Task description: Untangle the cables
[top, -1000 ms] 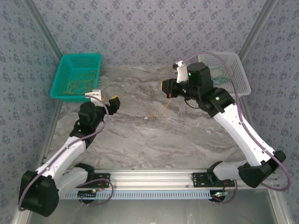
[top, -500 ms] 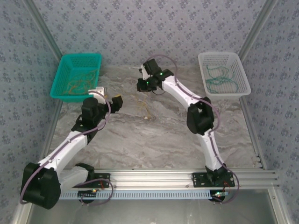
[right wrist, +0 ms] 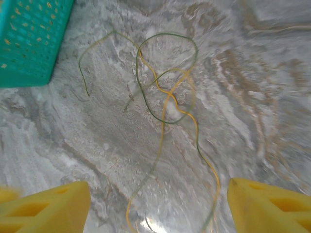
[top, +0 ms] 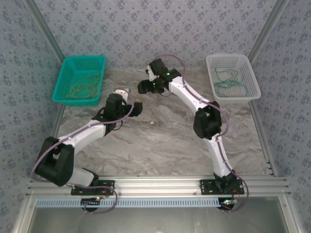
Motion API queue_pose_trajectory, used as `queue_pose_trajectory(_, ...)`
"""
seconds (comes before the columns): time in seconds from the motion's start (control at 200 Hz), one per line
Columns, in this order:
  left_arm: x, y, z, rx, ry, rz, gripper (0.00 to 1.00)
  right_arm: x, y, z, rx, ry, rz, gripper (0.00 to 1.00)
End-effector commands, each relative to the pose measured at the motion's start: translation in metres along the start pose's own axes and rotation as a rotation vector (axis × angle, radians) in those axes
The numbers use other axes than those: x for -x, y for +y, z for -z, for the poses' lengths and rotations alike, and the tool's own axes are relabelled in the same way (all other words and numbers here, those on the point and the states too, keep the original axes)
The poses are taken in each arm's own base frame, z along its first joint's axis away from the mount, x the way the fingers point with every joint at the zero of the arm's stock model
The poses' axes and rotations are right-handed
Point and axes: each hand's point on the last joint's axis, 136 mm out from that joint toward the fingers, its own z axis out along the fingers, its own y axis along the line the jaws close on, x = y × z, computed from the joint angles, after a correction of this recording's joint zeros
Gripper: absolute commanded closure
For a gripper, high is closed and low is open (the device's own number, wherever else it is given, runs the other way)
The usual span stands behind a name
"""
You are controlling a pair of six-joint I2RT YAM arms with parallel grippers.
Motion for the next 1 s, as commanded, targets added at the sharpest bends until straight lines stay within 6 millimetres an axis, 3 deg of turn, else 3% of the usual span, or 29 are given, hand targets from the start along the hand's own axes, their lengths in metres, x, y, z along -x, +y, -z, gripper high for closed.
queue_pose_trajectory(0.0, -0.012, 0.003, -0.02, 0.039, 0.067, 0.0, 0.04, 0.019, -0.012, 0.068, -0.059, -0.125, -0.013, 0.23)
queue_pose_trajectory(0.095, -0.021, 0.015, -0.038, 0.139, 0.143, -0.007, 0.01, 0.015, -0.021, 0.093, -0.059, -0.191, -0.041, 0.22)
queue_pose_trajectory(0.21, -0.029, 0.024, -0.061, 0.241, 0.252, -0.01, 0.01, 0.001, -0.035, 0.108, -0.062, -0.238, -0.081, 0.22)
queue_pose_trajectory(0.355, -0.046, 0.035, -0.084, 0.422, 0.37, -0.015, 0.01, -0.017, -0.047, 0.108, -0.06, -0.239, -0.117, 0.22)
queue_pose_trajectory(0.47, -0.062, 0.035, -0.108, 0.455, 0.451, 0.031, 0.01, -0.027, -0.051, 0.101, -0.06, -0.22, -0.126, 0.23)
queue_pose_trajectory(0.73, -0.09, 0.045, -0.135, 0.521, 0.529, 0.102, 0.01, -0.037, -0.054, 0.104, -0.039, -0.22, -0.145, 0.23)
queue_pose_trajectory(0.805, -0.101, 0.048, -0.14, 0.526, 0.543, 0.11, 0.13, -0.037, -0.056, 0.108, -0.041, -0.232, -0.15, 0.23)
queue_pose_trajectory(0.849, -0.107, 0.05, -0.142, 0.518, 0.554, 0.119, 0.3, -0.038, -0.058, 0.11, -0.041, -0.237, -0.154, 0.23)
queue_pose_trajectory(0.894, -0.111, 0.053, -0.142, 0.525, 0.555, 0.13, 0.56, -0.039, -0.058, 0.111, -0.042, -0.239, -0.155, 0.23)
queue_pose_trajectory(0.999, -0.115, 0.055, -0.141, 0.512, 0.557, 0.136, 0.82, -0.042, -0.059, 0.11, -0.038, -0.232, -0.159, 0.23)
